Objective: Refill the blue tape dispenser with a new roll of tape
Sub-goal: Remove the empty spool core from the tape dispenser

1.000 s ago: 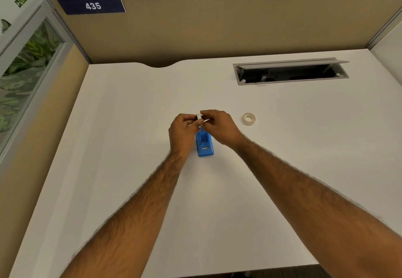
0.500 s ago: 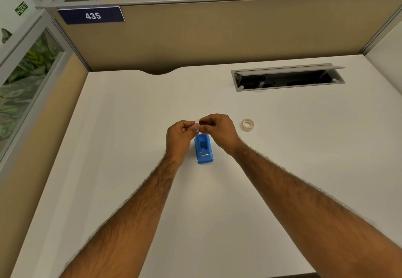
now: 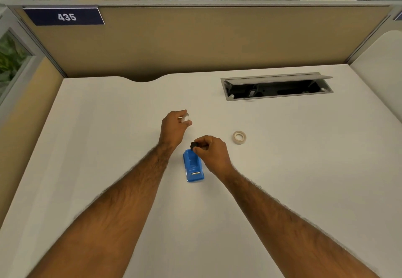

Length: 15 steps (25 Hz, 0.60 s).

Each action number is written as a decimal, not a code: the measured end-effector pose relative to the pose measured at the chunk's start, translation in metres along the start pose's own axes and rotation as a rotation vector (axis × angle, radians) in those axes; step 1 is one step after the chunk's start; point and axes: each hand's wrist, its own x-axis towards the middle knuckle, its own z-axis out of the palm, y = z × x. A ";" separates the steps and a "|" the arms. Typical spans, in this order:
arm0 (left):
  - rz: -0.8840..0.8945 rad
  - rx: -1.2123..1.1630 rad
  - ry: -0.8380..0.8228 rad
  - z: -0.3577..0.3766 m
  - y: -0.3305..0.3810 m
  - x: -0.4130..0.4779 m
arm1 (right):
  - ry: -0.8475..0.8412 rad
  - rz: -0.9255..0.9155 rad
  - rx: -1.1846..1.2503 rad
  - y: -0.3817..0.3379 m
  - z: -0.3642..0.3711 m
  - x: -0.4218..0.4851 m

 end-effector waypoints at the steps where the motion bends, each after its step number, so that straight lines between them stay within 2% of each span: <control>1: 0.025 0.073 -0.025 0.005 -0.005 0.010 | 0.000 0.006 0.003 0.002 0.000 0.002; 5: 0.085 0.279 -0.117 0.015 -0.023 0.036 | -0.001 0.010 0.011 0.004 0.002 0.003; 8: 0.118 0.328 -0.149 0.017 -0.035 0.049 | 0.000 0.015 0.015 0.005 0.003 0.002; 12: 0.185 0.414 -0.099 0.019 -0.035 0.058 | 0.002 0.018 0.002 0.006 0.004 0.001; 15: 0.145 0.392 -0.124 0.018 -0.035 0.057 | -0.006 -0.004 -0.017 0.006 0.004 0.001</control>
